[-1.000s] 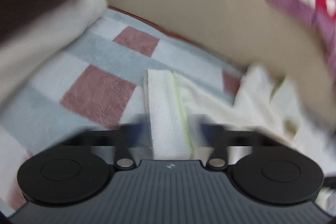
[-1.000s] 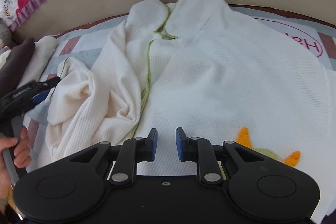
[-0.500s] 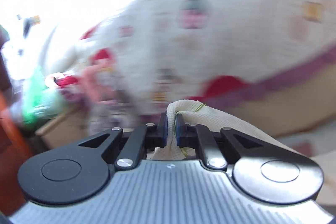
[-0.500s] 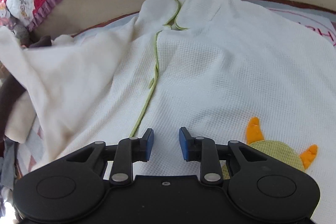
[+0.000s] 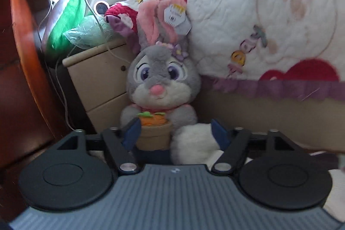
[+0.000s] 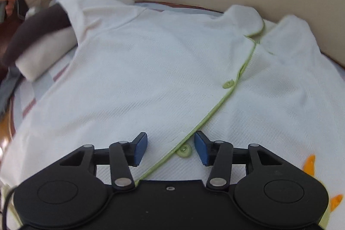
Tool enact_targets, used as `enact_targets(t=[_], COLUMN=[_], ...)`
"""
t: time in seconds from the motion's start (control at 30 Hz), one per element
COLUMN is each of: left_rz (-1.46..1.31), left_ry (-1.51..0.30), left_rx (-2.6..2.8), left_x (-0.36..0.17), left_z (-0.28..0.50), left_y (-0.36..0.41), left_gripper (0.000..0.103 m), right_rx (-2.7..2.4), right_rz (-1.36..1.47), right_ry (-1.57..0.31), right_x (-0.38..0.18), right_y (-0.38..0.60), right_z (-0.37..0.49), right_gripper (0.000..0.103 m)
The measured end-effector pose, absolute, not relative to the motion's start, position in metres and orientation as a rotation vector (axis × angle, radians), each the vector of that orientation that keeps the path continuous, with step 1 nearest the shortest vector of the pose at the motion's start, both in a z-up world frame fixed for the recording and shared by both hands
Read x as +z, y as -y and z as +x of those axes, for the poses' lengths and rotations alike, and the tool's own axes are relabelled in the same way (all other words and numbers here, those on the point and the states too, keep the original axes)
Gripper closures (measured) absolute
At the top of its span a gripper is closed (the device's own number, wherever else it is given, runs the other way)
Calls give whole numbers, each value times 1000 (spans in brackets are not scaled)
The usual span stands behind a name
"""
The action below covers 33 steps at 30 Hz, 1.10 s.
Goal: Fold clothes
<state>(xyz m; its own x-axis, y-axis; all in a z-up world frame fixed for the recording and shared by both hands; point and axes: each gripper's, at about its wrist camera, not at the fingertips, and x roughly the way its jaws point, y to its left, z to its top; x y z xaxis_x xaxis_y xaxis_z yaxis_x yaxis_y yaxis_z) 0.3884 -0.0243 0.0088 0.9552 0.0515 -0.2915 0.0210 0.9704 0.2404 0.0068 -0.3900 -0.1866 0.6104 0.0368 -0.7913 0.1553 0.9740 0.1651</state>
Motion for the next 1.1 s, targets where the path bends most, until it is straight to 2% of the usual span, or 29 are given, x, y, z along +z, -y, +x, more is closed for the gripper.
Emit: enact_targets(t=[0.13, 0.27, 0.57, 0.7, 0.73, 0.77, 0.8, 0.83, 0.97, 1.03, 1.1], left_rz=[138, -29, 5, 32, 51, 70, 78, 60, -15, -61, -122], left_ry=[-398, -629, -965, -968, -957, -945, -922, -871, -653, -465, -420], left_rx=[-162, -268, -140, -181, -193, -186, -181, -184, -202, -223, -167], left_x=[13, 8, -41, -54, -56, -57, -57, -50, -24, -3, 0], left_z=[375, 395, 469, 480, 479, 475, 469, 461, 426, 385, 354], left_y=[33, 39, 85, 101, 104, 105, 104, 98, 73, 47, 23], left_gripper=[23, 23, 24, 24, 30, 60, 83, 100, 100, 100, 99], right_rx=[-77, -68, -56, -48, -45, -43, -40, -37, -33, -34, -35], right_rz=[228, 237, 313, 377, 393, 410, 415, 410, 413, 415, 412], right_ry=[-908, -904, -909, -905, -904, -903, -900, -897, -893, -891, -892], right_x=[-182, -181, -185, -186, -186, -187, -187, -187, -188, -189, -189], right_y=[387, 382, 378, 381, 382, 383, 383, 382, 384, 384, 384], right_z=[11, 12, 19, 24, 25, 26, 27, 26, 24, 24, 24], right_gripper=[46, 46, 46, 43, 43, 42, 42, 42, 42, 42, 42])
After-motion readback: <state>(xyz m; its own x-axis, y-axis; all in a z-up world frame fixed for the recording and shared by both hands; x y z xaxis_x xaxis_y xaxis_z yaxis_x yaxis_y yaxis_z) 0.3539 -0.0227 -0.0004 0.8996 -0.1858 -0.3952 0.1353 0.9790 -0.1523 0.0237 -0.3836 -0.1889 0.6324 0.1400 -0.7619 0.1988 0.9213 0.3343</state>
